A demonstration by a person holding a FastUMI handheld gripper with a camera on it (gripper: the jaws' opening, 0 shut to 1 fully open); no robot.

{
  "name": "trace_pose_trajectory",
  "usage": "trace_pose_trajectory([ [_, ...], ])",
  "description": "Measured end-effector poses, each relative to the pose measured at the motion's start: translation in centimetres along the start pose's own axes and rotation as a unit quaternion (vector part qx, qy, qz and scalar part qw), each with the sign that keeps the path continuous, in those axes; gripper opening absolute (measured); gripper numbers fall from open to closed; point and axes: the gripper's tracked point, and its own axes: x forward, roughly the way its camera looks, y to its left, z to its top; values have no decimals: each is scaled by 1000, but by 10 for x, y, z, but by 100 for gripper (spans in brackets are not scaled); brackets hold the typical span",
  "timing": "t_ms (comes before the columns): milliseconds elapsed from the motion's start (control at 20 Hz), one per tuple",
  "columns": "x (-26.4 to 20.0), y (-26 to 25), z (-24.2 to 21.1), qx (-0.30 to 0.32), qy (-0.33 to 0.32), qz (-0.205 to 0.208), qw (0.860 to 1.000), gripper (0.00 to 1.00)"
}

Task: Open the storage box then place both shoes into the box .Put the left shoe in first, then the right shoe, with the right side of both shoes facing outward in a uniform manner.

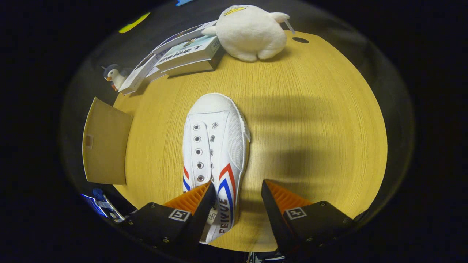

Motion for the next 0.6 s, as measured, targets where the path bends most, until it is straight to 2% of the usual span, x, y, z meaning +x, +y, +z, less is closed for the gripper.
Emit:
trace_pose_trajectory([
  [50,2,8,1,4,-4,24,1000,74],
  [150,2,10,1,11,-1,34,999,41],
  [250,5,8,1,1,-1,28,1000,40],
  [300,-4,4,3,0,-2,24,1000,29],
  [400,-7,5,3,25,0,26,999,14],
  [450,-4,4,1,29,0,18,999,14],
  [500,0,7,5,42,-8,15,999,3],
  [600,-10,7,5,60,-1,21,998,3],
])
